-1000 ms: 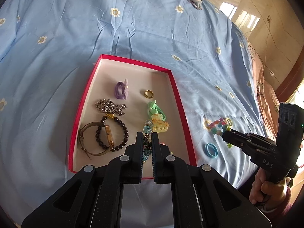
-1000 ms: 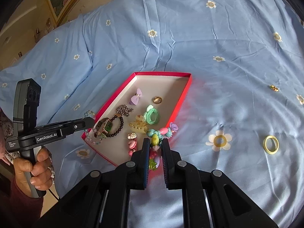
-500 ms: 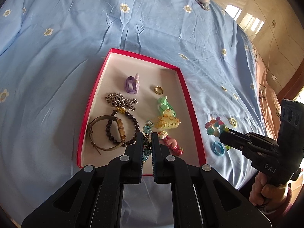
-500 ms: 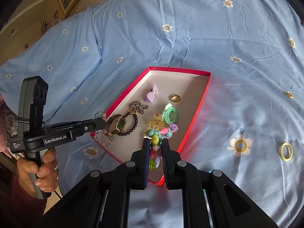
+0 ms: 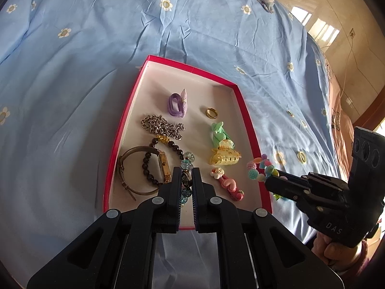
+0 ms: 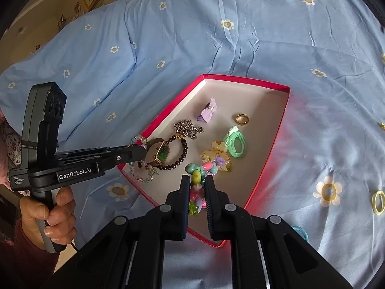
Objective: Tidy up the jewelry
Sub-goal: 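Carry both bead bracelets over the red box lid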
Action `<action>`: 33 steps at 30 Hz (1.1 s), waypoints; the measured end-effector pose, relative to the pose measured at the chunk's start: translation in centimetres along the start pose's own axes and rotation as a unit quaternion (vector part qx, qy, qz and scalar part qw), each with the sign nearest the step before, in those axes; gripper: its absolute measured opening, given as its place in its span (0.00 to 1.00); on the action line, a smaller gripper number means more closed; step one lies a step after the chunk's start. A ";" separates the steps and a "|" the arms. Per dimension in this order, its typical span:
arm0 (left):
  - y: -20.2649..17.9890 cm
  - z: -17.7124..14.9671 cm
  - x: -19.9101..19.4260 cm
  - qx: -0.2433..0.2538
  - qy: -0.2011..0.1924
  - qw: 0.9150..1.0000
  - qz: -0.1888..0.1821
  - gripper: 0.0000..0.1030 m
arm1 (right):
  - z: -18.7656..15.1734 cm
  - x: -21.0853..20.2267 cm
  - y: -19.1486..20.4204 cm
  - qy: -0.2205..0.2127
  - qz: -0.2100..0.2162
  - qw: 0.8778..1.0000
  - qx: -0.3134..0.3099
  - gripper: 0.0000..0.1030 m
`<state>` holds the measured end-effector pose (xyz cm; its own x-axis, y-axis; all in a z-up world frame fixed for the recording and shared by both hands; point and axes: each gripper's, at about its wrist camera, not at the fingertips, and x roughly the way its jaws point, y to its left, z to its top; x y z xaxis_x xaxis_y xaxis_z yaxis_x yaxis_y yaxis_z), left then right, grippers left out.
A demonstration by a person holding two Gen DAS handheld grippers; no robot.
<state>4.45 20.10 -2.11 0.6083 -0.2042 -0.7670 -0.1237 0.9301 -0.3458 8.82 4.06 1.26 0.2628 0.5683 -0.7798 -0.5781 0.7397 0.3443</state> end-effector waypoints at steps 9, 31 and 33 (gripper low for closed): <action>1.0 0.0 2.0 -0.006 0.019 1.000 0.002 0.06 | -0.2 2.8 -0.3 0.028 -0.001 1.000 0.003 0.11; 1.7 -0.4 3.7 0.002 0.039 0.999 0.032 0.10 | -0.3 5.3 -0.9 0.052 0.004 0.999 0.009 0.14; 1.7 -0.3 3.7 0.002 0.039 0.999 0.034 0.11 | -0.3 5.2 -1.0 0.051 0.004 0.999 0.011 0.15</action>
<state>6.23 20.83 -5.74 0.5356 -0.1643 -0.8284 -0.1591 0.9437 -0.2900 10.54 6.19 -3.30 0.1770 0.5355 -0.8258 -0.5632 0.7432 0.3612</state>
